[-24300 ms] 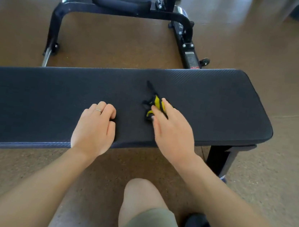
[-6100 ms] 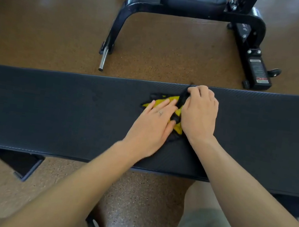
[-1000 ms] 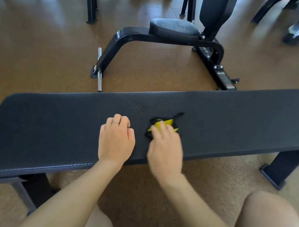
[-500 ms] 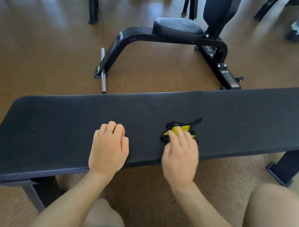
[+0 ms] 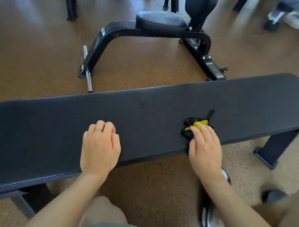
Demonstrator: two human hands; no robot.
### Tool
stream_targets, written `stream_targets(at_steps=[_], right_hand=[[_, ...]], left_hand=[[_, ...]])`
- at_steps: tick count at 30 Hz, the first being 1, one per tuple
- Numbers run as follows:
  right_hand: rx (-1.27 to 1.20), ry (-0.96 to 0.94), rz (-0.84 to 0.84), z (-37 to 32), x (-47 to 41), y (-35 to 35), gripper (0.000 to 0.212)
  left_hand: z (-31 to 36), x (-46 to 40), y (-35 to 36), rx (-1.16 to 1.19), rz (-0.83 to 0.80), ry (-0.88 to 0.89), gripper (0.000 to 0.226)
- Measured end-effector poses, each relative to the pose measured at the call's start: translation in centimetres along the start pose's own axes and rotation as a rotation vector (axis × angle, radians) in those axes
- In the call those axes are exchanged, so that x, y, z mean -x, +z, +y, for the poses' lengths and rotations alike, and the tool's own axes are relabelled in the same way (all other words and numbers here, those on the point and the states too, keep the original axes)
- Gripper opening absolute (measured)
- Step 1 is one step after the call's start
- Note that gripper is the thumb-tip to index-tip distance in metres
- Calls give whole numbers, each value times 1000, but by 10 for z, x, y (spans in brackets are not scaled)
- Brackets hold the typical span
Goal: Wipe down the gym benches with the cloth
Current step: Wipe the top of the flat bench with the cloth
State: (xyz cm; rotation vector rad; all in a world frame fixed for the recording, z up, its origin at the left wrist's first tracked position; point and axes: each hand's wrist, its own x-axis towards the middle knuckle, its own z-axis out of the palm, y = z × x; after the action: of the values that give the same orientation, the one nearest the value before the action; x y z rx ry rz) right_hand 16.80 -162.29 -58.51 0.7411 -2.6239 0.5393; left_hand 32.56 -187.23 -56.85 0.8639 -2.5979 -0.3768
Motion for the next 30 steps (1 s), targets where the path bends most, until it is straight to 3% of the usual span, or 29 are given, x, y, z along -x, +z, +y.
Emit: stream_targets(at_steps=[3,7,11,15,20,23,27,30], right_hand=[[-30,148,112,-50,12,19,34],[-164,43,55,-119,40,29,38],[-244,-218,-48,-153,59,35,34],[-181,-518,-135,-99,39,27,37],[-96,-199,-50,6,3,-1,37],[-67,29,-7,-24,3,3,35],[-113,-136,-175,-105,23,12,41],[-137,-295,-280,-127,18,12,45]], left_hand=[[0,-1,2,-14,-11,-19,36],[2,-2,1,5,2,-12,37],[1,-1,0,14,30,5,34],[0,-1,-1,59,35,5,28],[1,0,0,65,22,-21,40],[2,0,-1,56,23,-12,41],[3,0,0,59,36,-22,29],[2,1,0,74,53,-27,24]])
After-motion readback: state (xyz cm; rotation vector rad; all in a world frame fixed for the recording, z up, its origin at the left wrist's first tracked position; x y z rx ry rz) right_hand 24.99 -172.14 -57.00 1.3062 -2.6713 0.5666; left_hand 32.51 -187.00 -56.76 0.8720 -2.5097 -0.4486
